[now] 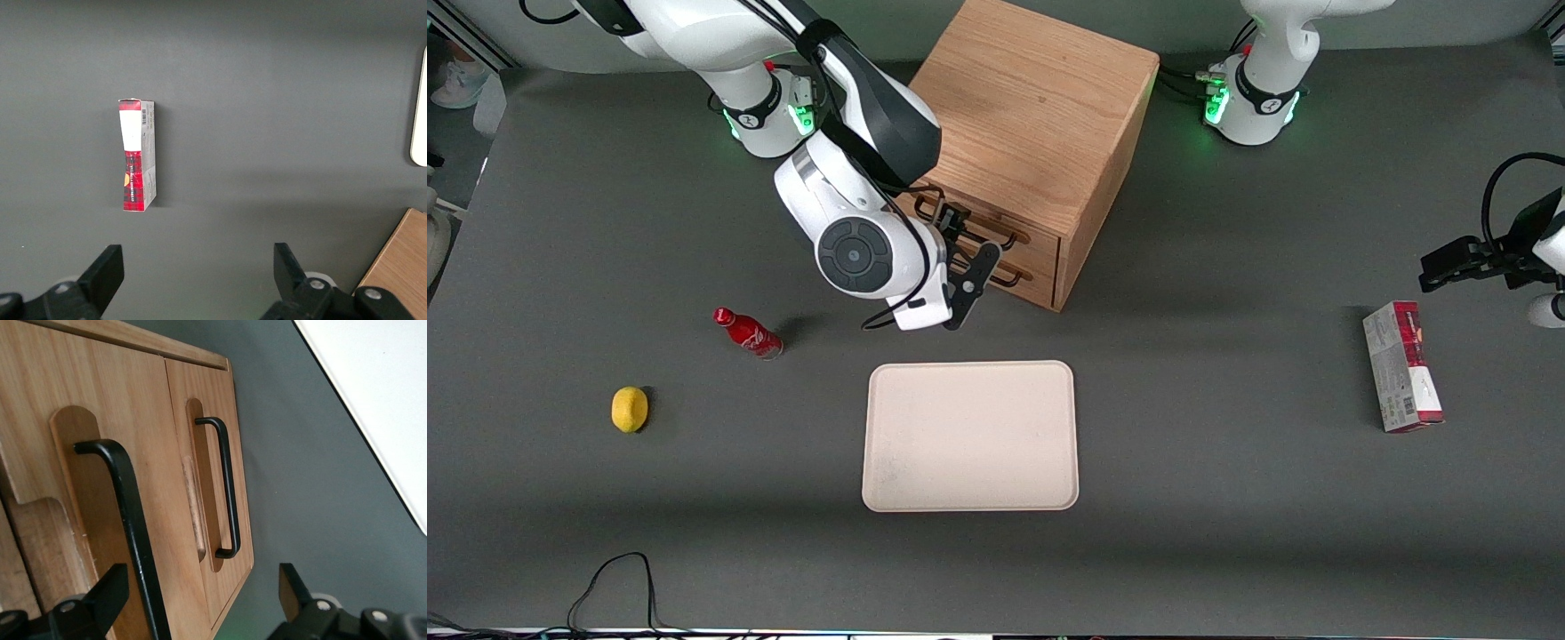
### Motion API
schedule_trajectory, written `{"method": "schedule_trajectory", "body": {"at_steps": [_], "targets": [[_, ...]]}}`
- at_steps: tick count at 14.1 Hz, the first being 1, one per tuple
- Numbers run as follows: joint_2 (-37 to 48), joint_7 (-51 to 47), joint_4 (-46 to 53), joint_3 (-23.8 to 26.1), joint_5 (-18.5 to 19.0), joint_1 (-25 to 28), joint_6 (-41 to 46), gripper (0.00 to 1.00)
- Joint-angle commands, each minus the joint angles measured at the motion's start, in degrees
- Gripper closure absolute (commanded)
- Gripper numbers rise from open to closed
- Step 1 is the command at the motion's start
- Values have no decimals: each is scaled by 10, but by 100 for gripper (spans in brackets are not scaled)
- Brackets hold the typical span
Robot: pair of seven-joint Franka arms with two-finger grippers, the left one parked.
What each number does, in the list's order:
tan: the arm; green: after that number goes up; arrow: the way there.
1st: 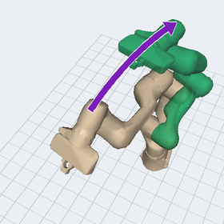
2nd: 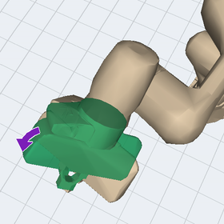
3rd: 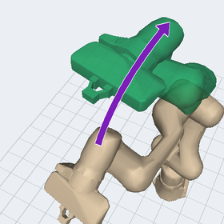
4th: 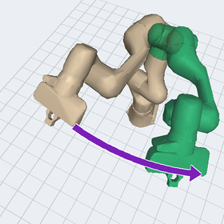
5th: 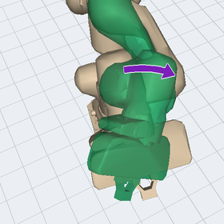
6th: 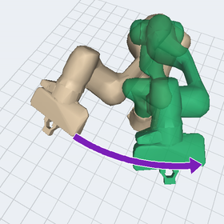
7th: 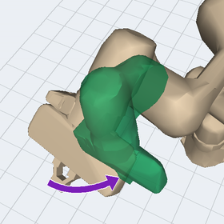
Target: Open upper drawer
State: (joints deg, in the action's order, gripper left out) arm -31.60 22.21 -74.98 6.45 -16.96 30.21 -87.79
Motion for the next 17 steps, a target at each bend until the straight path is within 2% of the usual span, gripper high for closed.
{"method": "schedule_trajectory", "body": {"at_steps": [1,17], "targets": [[-7,28,10,0,-15,0,10,0],[-17,49,-21,0,-9,3,-31,0]]}}
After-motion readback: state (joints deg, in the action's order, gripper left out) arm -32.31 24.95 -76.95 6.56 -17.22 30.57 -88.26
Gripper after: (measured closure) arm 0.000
